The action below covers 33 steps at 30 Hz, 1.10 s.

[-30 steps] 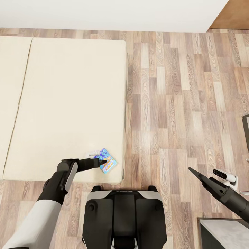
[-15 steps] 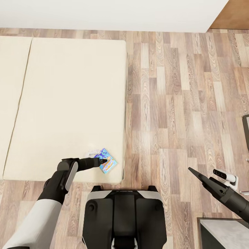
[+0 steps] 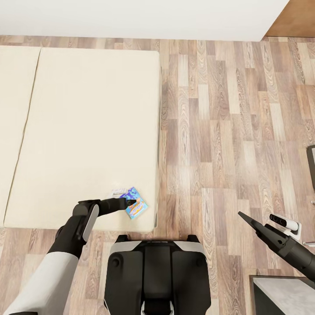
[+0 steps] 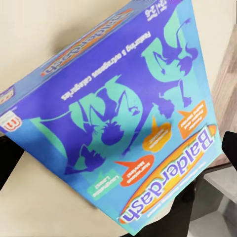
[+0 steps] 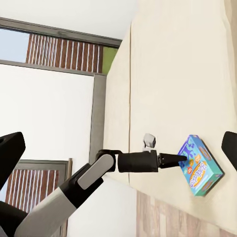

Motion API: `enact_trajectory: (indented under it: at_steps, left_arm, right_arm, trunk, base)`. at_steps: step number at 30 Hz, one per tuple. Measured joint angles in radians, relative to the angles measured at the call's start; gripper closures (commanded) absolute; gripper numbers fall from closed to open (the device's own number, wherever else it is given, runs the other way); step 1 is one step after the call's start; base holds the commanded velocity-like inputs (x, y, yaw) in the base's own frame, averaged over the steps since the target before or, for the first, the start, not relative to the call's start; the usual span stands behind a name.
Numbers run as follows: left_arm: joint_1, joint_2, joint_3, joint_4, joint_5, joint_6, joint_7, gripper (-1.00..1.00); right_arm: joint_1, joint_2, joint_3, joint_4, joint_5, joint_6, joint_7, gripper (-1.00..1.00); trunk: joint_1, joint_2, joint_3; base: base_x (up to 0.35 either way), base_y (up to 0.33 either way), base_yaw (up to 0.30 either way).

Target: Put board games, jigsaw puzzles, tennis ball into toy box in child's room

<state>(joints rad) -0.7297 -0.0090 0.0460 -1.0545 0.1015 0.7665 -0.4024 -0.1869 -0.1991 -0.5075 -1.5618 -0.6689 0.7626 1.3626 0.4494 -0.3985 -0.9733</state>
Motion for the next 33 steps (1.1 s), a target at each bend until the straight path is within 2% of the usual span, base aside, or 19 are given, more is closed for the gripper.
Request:
enact_trajectory:
  at_steps: [12,33]
  left_arm:
    - [0.000,-0.024,-0.008,-0.009,0.003,0.001,-0.005,-1.00]
    - [0.000,-0.025,-0.011,-0.006,0.001,0.006,-0.011,-1.00]
  right_arm:
    - [0.000,0.000,0.000,0.000,0.000,0.000,0.001,-1.00]
    - [0.000,0.001,0.000,0.000,0.000,0.000,0.002,-1.00]
  trunk:
    - [0.000,0.000,0.000]
    - [0.000,0.000,0.000]
  base:
    - [0.000,0.000,0.000]
    - [0.000,0.000,0.000]
